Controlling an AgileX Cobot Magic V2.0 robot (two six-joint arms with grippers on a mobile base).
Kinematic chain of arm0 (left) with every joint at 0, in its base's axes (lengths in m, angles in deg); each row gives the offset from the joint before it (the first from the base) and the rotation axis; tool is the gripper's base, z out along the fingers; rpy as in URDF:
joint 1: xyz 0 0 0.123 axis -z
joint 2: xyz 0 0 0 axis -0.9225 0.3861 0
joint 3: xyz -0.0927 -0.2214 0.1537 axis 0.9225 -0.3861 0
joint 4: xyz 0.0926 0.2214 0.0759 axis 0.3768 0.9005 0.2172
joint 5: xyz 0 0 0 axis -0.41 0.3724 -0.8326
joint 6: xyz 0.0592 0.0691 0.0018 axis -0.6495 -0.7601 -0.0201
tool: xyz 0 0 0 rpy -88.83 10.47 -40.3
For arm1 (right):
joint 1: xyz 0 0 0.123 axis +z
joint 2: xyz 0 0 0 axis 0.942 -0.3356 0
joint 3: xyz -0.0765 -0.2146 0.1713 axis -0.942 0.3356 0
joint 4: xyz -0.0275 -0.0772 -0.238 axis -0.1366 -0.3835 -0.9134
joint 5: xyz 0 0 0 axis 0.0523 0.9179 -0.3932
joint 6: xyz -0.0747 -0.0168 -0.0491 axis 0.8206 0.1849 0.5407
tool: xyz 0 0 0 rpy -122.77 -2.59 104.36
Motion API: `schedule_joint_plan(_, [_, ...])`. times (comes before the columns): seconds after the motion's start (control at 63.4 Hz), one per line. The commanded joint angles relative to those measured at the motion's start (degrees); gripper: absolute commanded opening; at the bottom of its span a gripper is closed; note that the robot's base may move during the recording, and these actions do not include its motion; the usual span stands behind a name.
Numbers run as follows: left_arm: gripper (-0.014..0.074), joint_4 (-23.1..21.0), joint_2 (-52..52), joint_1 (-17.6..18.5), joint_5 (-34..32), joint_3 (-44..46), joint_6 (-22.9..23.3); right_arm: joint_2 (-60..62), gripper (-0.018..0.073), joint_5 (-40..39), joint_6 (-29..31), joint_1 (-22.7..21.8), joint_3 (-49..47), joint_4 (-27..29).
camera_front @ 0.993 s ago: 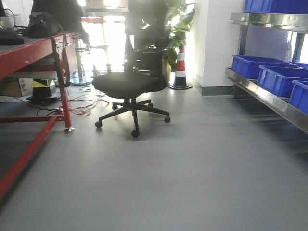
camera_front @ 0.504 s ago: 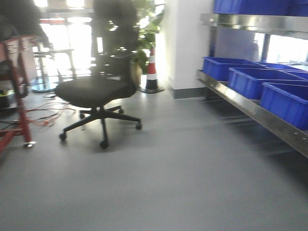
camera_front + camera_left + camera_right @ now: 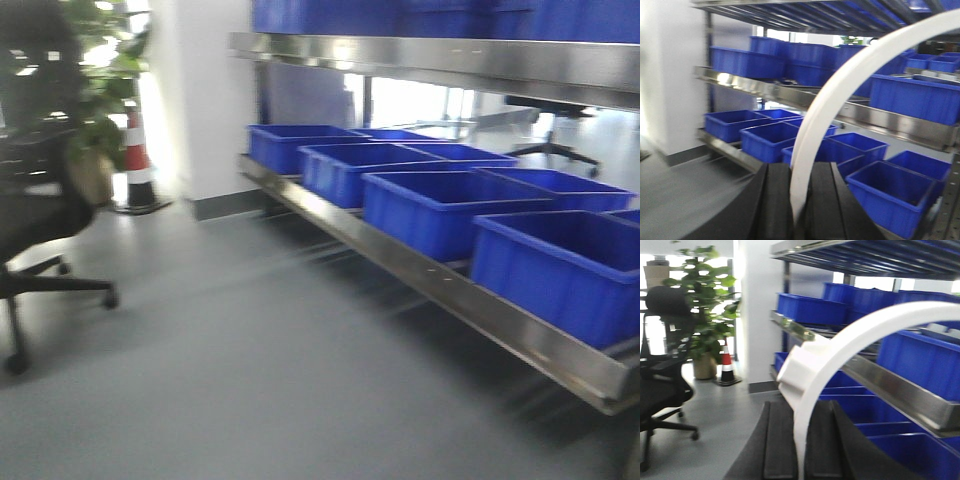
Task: Grab PVC pipe and place in blue bin
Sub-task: 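Drive the base away from the table toward the blue bin shelf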
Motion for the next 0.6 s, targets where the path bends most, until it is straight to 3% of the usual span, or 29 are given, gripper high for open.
schedule_joint_plan(0.0, [-0.0111,-0.08,-0.16,0.37,-1.22,0.20,-0.01,0.29,-0.0161,-1.59,0.25,0.11,-0.06,-0.13])
schedule_joint_plan(0.583, [-0.0111,-0.08,-0.16,0.37,-1.22,0.20,-0.01,0.29,-0.0161,-1.59,0.25,0.11,-0.06,-0.13])
